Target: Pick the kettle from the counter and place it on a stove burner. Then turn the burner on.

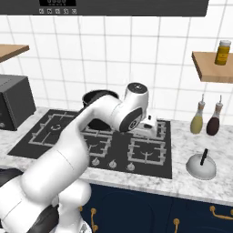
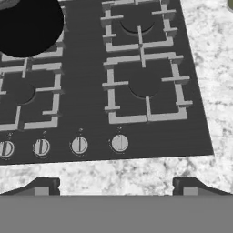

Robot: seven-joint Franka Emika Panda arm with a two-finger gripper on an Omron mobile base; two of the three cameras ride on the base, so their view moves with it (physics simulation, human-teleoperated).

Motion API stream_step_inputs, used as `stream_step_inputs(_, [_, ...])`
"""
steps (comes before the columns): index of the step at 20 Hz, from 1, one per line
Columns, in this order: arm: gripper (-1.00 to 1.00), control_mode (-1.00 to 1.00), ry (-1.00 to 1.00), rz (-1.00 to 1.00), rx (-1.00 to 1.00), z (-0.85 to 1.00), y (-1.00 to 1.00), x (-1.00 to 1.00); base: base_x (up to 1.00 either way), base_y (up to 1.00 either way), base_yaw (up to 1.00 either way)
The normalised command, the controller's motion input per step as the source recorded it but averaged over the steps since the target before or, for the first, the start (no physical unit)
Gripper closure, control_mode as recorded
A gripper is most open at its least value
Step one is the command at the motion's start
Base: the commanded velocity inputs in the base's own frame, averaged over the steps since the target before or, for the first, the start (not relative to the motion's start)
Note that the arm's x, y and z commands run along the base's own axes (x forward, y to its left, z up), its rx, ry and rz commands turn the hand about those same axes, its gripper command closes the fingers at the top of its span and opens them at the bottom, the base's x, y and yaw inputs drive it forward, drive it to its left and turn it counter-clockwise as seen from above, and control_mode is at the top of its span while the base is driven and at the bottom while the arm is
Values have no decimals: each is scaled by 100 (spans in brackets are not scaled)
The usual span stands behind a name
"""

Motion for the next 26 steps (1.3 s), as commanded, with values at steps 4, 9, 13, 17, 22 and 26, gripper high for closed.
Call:
stream_step_inputs(4, [-100, -100, 0, -11, 0, -9, -67, 0, 0, 0, 0])
stream_step_inputs(9, [-100, -100, -2, -17, 0, -48, -74, -7, 0, 0, 0])
stream_step_inputs(13, [-100, -100, -1, -18, 0, -63, -100, -7, 0, 0, 0])
stream_step_inputs(17, [-100, -100, 0, -15, 0, -48, -100, 0, 0, 0, 0])
stream_step_inputs(22, [-100, -100, 0, -14, 0, -14, -91, 0, 0, 0, 0])
stream_step_inputs(26, [-100, -100, 0, -5, 0, -2, -69, 0, 0, 0, 0])
